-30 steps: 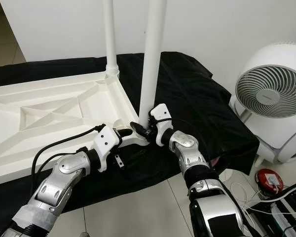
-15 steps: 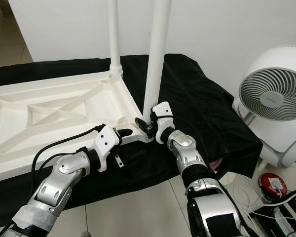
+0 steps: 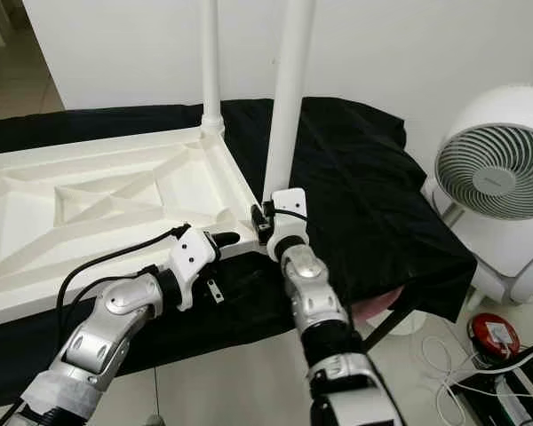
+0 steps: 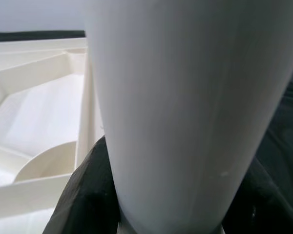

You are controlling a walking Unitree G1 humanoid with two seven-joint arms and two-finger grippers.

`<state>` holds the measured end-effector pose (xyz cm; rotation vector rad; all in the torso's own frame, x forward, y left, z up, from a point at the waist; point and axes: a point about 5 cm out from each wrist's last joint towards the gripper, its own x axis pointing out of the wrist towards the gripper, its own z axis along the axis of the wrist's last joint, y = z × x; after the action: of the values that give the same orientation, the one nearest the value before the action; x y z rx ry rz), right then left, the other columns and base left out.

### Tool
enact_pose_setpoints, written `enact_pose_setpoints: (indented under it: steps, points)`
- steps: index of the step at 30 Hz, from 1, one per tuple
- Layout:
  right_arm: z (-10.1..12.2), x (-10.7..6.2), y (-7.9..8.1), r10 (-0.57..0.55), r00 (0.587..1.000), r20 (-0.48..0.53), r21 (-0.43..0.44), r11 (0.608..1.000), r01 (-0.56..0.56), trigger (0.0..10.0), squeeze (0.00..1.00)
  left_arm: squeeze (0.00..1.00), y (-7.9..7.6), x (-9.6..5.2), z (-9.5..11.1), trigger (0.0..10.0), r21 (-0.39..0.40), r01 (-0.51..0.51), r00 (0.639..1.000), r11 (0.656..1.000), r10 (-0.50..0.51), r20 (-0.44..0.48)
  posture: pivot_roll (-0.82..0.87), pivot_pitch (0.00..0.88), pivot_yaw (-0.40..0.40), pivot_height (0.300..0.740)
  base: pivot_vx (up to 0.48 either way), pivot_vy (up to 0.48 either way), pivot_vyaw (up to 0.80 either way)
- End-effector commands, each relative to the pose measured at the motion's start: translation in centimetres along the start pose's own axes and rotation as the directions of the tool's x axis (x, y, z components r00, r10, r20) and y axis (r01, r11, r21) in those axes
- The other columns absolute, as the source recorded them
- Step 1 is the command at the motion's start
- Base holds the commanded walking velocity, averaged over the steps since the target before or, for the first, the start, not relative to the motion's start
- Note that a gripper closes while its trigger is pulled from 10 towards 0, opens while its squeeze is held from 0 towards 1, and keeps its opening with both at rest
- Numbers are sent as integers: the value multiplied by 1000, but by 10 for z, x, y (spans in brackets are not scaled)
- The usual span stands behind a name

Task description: Building children table

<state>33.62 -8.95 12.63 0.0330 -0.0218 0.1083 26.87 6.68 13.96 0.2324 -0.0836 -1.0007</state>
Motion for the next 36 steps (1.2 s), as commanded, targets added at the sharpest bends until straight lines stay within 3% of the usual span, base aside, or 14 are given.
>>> enact_pose_setpoints:
  steps: [1,6,7,16,21,24,25,27,29,31,36]
  points:
    - [-12,-6,-15,-113,992,-56,-13,994,113,10000,0,0,-2,2,-3,10000,-3,-29,999,1000,29,-17,-3,0,-61,740,0,0,0]
    - [-11,-7,-11,-73,996,-60,5,997,73,10000,0,0,-2,2,-3,10000,-3,-30,999,1000,30,-16,-2,0,-62,740,0,0,0]
    - [-8,-5,-9,0,998,-61,23,1000,2,10000,1000,0,-2,2,-3,10000,-2,-30,999,1000,30,-16,-5,0,-64,740,0,0,0]
    - [0,-1,-17,163,986,-33,31,986,-162,10000,1000,0,0,4,-1,10000,2,-35,999,999,35,-10,-3,0,-67,740,0,0,0]
    - [6,0,-29,340,940,-20,-67,938,-341,10000,1000,0,1,4,0,10000,3,-39,999,999,39,-7,-3,0,-65,740,0,0,0]
    - [6,1,-34,375,926,-38,-104,920,-377,10000,1000,0,1,3,0,10000,4,-40,999,999,40,-8,-3,0,-65,740,0,0,0]
    - [6,1,-36,454,889,-54,-142,878,-457,10000,0,0,2,3,1,10000,5,-44,999,999,44,-8,0,0,-64,740,0,0,0]
    - [6,1,-40,551,831,-80,-185,810,-556,10000,0,0,4,2,1,10000,8,-51,999,999,51,-8,4,0,-66,740,0,0,0]
    - [6,2,-41,599,795,-96,-213,768,-604,10000,0,0,5,2,1,10000,9,-56,998,998,56,-8,8,0,-65,740,0,0,0]
    - [6,2,-41,599,795,-96,-213,768,-604,10000,0,0,5,2,1,10000,9,-56,998,998,56,-8,8,0,-65,740,0,0,0]
    - [5,8,-32,693,707,-141,-211,677,-705,10000,0,0,6,1,2,10000,9,-60,998,998,60,-8,14,0,-62,740,0,0,0]
